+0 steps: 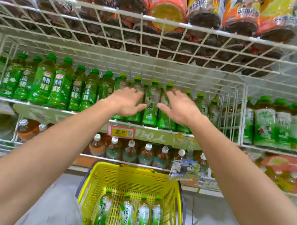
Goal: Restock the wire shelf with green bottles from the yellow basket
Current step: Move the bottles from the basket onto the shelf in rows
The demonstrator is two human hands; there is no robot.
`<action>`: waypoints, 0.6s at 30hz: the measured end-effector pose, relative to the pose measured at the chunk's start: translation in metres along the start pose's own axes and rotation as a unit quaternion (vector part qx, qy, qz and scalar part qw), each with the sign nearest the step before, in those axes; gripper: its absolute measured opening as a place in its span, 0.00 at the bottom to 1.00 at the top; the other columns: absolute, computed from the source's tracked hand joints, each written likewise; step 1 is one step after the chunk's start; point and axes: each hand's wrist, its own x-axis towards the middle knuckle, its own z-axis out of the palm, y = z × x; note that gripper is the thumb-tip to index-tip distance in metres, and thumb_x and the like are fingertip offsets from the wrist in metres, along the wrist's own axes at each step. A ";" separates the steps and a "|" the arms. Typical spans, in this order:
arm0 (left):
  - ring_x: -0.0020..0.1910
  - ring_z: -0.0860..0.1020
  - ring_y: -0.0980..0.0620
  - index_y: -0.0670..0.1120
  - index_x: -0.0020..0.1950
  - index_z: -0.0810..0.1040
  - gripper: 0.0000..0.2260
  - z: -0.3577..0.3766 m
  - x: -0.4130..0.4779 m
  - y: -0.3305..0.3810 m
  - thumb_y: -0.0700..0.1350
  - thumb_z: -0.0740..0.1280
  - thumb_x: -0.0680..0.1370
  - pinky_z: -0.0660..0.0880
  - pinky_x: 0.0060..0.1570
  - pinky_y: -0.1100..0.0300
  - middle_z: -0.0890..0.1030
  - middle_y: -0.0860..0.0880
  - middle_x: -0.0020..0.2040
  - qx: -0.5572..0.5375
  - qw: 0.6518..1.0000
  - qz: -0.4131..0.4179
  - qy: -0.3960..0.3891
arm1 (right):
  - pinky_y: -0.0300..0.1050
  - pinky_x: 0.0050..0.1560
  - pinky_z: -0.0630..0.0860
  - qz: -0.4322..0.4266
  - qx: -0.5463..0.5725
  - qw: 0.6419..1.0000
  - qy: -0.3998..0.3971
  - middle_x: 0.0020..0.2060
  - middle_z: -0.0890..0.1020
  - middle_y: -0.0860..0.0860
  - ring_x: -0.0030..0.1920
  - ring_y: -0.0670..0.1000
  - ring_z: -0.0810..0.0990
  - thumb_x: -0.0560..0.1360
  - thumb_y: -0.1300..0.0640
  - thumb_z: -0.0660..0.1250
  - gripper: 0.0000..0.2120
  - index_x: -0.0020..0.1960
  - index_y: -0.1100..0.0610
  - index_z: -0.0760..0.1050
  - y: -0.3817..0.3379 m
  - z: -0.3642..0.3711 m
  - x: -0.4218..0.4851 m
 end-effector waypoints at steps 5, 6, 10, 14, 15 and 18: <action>0.64 0.75 0.39 0.44 0.78 0.64 0.30 0.017 -0.028 -0.005 0.63 0.54 0.82 0.74 0.63 0.43 0.76 0.37 0.66 0.027 0.998 0.034 0.043 | 0.62 0.71 0.68 -0.016 0.007 1.000 0.014 0.77 0.64 0.61 0.76 0.62 0.62 0.81 0.36 0.57 0.35 0.79 0.57 0.60 -0.017 0.008 -0.033; 0.63 0.75 0.39 0.43 0.77 0.65 0.30 0.020 -0.032 -0.005 0.63 0.54 0.82 0.74 0.62 0.43 0.76 0.37 0.65 0.033 0.997 0.040 0.055 | 0.62 0.71 0.68 -0.019 0.009 1.000 0.016 0.77 0.64 0.60 0.76 0.61 0.62 0.81 0.36 0.57 0.35 0.79 0.57 0.60 -0.021 0.010 -0.038; 0.65 0.74 0.37 0.43 0.77 0.65 0.32 0.036 -0.046 -0.006 0.64 0.53 0.81 0.74 0.61 0.44 0.76 0.37 0.65 0.037 0.995 0.055 0.077 | 0.60 0.70 0.69 -0.042 0.017 0.998 0.037 0.76 0.66 0.58 0.75 0.60 0.64 0.81 0.37 0.58 0.33 0.79 0.57 0.63 -0.035 0.023 -0.057; 0.69 0.71 0.36 0.43 0.78 0.63 0.33 0.062 -0.067 -0.010 0.64 0.53 0.81 0.72 0.65 0.43 0.74 0.36 0.68 0.026 0.995 0.067 0.066 | 0.60 0.65 0.73 -0.060 0.025 0.997 0.029 0.74 0.69 0.57 0.73 0.60 0.67 0.81 0.38 0.59 0.32 0.77 0.57 0.65 -0.051 0.047 -0.075; 0.70 0.71 0.36 0.43 0.79 0.63 0.33 0.069 -0.073 -0.012 0.64 0.53 0.82 0.71 0.65 0.43 0.74 0.36 0.69 0.024 0.995 0.071 0.065 | 0.60 0.65 0.73 -0.061 0.029 0.997 0.028 0.74 0.68 0.57 0.73 0.60 0.67 0.81 0.38 0.59 0.32 0.77 0.57 0.65 -0.054 0.054 -0.080; 0.68 0.71 0.37 0.43 0.77 0.64 0.32 0.095 -0.087 -0.019 0.64 0.53 0.81 0.71 0.65 0.43 0.74 0.36 0.67 0.027 0.995 0.071 0.060 | 0.59 0.65 0.73 -0.056 0.046 0.997 0.027 0.74 0.68 0.57 0.73 0.60 0.66 0.81 0.39 0.59 0.32 0.77 0.57 0.65 -0.063 0.075 -0.095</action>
